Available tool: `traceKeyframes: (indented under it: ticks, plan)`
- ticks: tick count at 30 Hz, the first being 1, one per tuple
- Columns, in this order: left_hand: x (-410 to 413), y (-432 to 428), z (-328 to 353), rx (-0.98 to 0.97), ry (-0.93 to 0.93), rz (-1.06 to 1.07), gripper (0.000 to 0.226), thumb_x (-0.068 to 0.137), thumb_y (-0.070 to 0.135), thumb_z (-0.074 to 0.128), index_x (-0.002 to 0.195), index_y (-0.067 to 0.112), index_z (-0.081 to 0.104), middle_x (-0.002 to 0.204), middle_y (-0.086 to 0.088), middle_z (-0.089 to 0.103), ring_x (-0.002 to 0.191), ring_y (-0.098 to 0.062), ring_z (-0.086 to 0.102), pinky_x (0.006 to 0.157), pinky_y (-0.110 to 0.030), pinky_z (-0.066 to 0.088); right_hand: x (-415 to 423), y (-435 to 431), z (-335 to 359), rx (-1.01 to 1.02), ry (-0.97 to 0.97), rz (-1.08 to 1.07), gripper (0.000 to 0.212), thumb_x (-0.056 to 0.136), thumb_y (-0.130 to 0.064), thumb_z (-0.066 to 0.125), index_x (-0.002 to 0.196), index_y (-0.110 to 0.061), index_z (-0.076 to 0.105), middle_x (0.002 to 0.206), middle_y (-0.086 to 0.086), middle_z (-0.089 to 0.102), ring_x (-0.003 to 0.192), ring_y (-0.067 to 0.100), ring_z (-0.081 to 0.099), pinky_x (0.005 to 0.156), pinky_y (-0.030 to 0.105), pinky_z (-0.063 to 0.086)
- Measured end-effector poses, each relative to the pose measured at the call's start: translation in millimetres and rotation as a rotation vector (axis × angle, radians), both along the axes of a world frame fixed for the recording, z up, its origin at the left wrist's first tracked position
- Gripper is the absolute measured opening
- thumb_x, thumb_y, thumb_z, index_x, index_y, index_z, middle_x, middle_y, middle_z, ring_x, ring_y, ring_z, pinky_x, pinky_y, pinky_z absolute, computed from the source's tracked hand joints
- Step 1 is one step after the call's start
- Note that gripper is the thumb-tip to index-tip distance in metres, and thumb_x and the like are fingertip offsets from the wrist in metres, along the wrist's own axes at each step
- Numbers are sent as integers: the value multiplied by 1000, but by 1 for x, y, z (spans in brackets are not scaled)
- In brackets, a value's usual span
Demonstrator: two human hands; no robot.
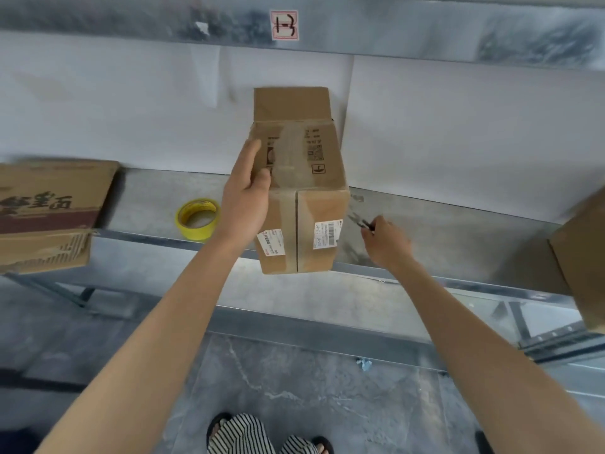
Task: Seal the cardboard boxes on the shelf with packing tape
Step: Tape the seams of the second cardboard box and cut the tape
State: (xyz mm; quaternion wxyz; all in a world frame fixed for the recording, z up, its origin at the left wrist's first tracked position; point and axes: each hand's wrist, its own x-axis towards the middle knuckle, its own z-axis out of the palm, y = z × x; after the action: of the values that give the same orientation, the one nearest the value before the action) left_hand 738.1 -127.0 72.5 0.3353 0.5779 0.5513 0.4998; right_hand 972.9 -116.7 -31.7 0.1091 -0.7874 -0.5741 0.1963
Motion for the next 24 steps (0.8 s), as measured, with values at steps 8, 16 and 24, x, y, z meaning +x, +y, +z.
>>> traceKeyframes:
  ticks: [8,16,24]
  plan:
    - [0,-2,0,-44,-104,25,46,99,9,42,143,21,40,149,6,39,135,-4,35,111,-19,28,-9,10,-38,-16,-234,115,36,98,-41,40,122,-16,50,124,11,48,117,32,41,92,43,34]
    - [-1,-9,8,-131,-451,-32,35,92,1,50,121,17,62,114,-1,68,106,-14,61,97,-31,48,-23,5,17,229,197,-30,39,99,-31,44,133,-13,48,136,13,44,126,31,38,101,40,34]
    - [-4,-6,10,-171,-612,-110,32,96,2,46,115,18,65,114,-3,69,108,-18,64,96,-34,49,-72,-23,114,422,890,84,54,96,-51,41,144,-26,36,141,-7,47,125,7,45,106,26,35]
